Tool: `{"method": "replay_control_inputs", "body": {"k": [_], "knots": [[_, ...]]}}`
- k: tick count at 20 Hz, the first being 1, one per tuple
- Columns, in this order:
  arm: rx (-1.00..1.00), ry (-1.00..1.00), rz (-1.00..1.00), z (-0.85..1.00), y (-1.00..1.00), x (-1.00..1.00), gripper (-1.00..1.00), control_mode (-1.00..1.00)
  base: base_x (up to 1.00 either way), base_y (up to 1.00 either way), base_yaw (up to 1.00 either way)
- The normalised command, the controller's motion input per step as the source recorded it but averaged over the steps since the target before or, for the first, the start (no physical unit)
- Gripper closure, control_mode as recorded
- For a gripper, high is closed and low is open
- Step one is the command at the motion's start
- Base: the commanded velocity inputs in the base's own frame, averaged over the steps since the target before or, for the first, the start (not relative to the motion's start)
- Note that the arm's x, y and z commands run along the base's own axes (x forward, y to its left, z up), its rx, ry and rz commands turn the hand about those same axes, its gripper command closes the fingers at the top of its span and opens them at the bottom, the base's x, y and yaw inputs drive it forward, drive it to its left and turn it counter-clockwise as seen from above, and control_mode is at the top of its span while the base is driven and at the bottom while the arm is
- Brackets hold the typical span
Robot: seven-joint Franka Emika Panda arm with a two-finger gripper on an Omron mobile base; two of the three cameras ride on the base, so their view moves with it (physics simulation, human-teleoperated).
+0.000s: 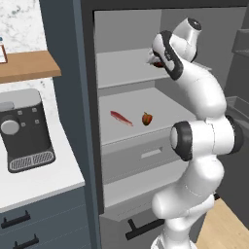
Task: Place one bell pepper and one steak in each tupperware on the nearby counter, to pack two identical lunches.
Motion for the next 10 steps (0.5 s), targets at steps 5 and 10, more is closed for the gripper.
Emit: {"method": "replay_control_inputs", "body": {"k": [5,10], "knots": [[-0.02,-0.13,-0.22,0.09,0.52,-0.7,1.0,-1.0,0.0,0.0,0.0],[0.09,-0.03,-0.14,0.21,-0.11,-1.0,1.0,-1.0,0.0,0.0,0.0]]}}
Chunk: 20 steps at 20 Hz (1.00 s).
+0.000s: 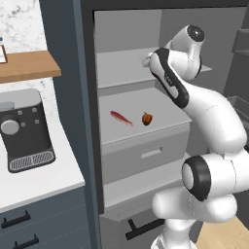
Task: Place one bell pepper and one steak in each tupperware on the nearby counter, to pack two identical lunches.
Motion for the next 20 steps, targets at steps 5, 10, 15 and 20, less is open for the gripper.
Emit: {"method": "replay_control_inputs", "body": {"k": [5,10,15,20], "knots": [[0.09,-0.01,-0.09,0.02,-0.16,-1.0,1.0,-1.0,0.0,0.0,0.0],[0.0,-0.01,-0.01,-0.04,-0.09,-1.0,1.0,-1.0,0.0,0.0,0.0],[0.0,0.0,0.0,-0.27,-0.01,-1.0,1.0,-1.0,0.0,0.0,0.0],[-0.08,0.11,0.0,-0.47,0.0,-1.0,1.0,-1.0,0.0,0.0,0.0]]}}
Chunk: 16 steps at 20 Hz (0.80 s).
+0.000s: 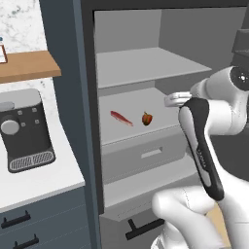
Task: Place one bell pepper and one steak in each tupperware on the nearby counter, to pack two identical lunches.
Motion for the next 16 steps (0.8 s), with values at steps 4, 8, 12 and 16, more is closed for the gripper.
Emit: {"method": "replay_control_inputs", "body": {"k": [4,8,12,16], "knots": [[-0.14,0.22,-0.05,-0.71,0.05,-0.67,1.0,-1.0,0.0,0.0,0.0],[-0.06,0.24,-0.07,-0.83,0.01,-0.27,1.0,-1.0,0.0,0.0,0.0],[0.07,0.14,-0.05,-0.7,0.0,-0.22,1.0,-1.0,0.0,0.0,0.0],[0.1,0.08,-0.02,-0.68,0.0,-0.27,1.0,-1.0,0.0,0.0,0.0]]}}
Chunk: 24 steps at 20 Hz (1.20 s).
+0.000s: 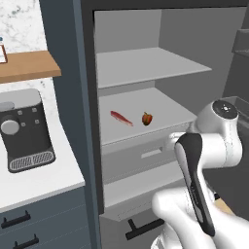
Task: Place one bell pepper and one steak in each tupperware on the nearby counter, to pack two identical lunches.
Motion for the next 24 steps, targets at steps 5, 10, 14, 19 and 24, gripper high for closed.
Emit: {"method": "replay_control_inputs", "body": {"k": [5,10,14,19,24], "knots": [[0.02,0.0,0.0,-0.39,0.0,-0.07,1.0,-1.0,0.0,0.0,0.0],[-0.03,0.0,0.0,-0.26,0.0,0.0,1.0,-1.0,0.0,0.0,0.0],[-0.01,0.0,0.0,-0.01,0.0,0.0,1.0,-1.0,0.0,0.0,0.0],[0.0,0.0,0.0,0.0,0.0,-0.15,1.0,-1.0,0.0,0.0,0.0],[0.0,0.0,0.0,-0.11,0.04,-0.4,1.0,-1.0,0.0,0.0,0.0]]}}
